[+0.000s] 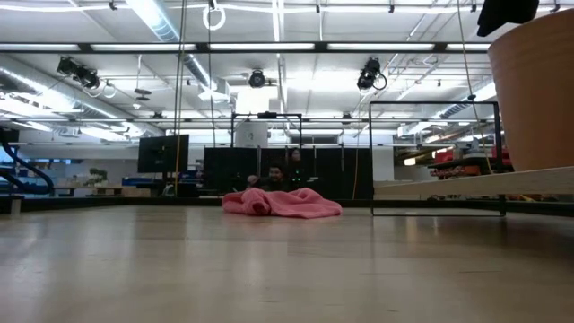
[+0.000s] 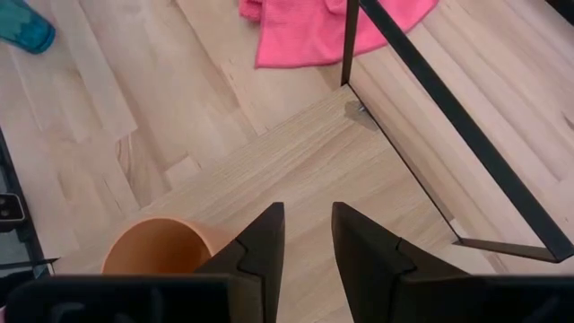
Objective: Stack small to large cups/mugs on shelf
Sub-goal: Put the blue cup on the shelf
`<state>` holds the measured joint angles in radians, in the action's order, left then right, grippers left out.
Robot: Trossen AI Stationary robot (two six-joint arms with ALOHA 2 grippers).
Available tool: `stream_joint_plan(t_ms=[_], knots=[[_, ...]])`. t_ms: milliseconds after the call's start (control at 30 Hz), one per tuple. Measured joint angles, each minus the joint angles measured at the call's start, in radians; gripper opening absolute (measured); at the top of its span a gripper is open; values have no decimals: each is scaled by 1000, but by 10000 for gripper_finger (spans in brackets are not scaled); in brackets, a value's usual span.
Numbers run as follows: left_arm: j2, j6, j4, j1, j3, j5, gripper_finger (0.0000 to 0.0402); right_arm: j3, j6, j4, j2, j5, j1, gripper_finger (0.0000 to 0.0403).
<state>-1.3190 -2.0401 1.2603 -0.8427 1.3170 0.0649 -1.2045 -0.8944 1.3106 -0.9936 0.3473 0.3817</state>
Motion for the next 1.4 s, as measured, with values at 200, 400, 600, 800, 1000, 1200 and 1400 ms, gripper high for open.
stream_joint_plan(t_ms=[200, 400, 600, 800, 1000, 1200, 1400], knots=[[-42, -18, 6, -15, 0, 1, 151, 0, 0, 0, 0, 0, 0, 103], [-87, -11, 21, -15, 0, -1, 168, 0, 0, -1, 0, 0, 0, 103], [-114, -10, 22, -15, 0, -1, 167, 0, 0, -1, 0, 0, 0, 103], [-147, -10, 22, -15, 0, -1, 163, 0, 1, -1, 0, 0, 0, 103], [-173, -13, 23, -15, 0, -15, 162, 0, 4, -5, 0, 0, 0, 103], [-197, -14, 23, -14, 0, -22, 162, 0, 5, -5, 0, 0, 0, 103], [-200, -17, 22, -13, 0, -23, 158, 0, 7, -5, 0, 0, 0, 103]])
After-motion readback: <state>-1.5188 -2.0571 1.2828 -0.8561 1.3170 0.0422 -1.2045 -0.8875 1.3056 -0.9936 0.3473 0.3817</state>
